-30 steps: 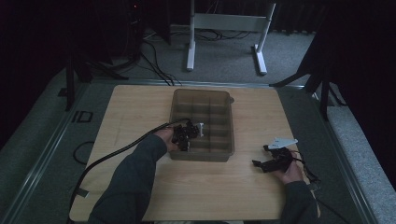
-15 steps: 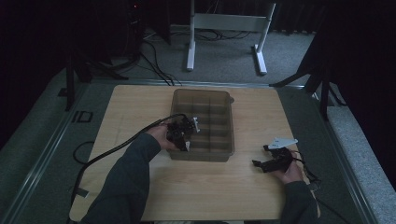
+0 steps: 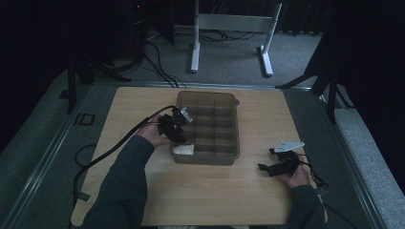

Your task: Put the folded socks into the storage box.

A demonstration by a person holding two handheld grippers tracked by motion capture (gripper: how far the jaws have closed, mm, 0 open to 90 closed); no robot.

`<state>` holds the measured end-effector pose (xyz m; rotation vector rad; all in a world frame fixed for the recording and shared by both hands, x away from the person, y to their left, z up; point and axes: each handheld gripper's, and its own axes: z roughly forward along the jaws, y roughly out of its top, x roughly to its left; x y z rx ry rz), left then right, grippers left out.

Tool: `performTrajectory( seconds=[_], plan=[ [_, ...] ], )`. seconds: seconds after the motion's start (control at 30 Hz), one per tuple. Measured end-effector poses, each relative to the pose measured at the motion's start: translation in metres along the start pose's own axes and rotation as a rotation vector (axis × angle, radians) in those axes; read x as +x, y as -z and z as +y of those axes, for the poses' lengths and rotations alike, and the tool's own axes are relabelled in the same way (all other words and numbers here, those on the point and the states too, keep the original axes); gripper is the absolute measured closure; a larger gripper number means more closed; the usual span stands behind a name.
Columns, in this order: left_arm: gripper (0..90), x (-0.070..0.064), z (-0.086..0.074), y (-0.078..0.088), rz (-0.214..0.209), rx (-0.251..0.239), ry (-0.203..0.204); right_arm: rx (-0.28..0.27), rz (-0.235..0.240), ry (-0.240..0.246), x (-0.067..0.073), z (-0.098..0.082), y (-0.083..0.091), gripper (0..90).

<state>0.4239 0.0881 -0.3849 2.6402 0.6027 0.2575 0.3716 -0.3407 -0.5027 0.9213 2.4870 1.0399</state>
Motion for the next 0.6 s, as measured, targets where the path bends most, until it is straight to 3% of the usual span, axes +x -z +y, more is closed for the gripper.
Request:
performTrajectory(
  seconds=[0.37, 0.47, 0.6],
  plan=[
    [53.0, 0.007, -0.028, 0.003, 0.149, -0.204, 0.141, 0.0, -0.001, 0.0, 0.0, 0.0, 0.0, 10.5],
    [49.8, 0.009, -0.035, 0.001, 0.186, -0.22, 0.181, 0.0, -0.001, -0.001, 0.0, 0.0, 0.0, 10.5],
    [48.8, 0.013, -0.046, 0.0, 0.199, -0.246, 0.222, -0.001, -0.002, -0.002, 0.0, 0.0, 0.0, 10.5]
  ],
)
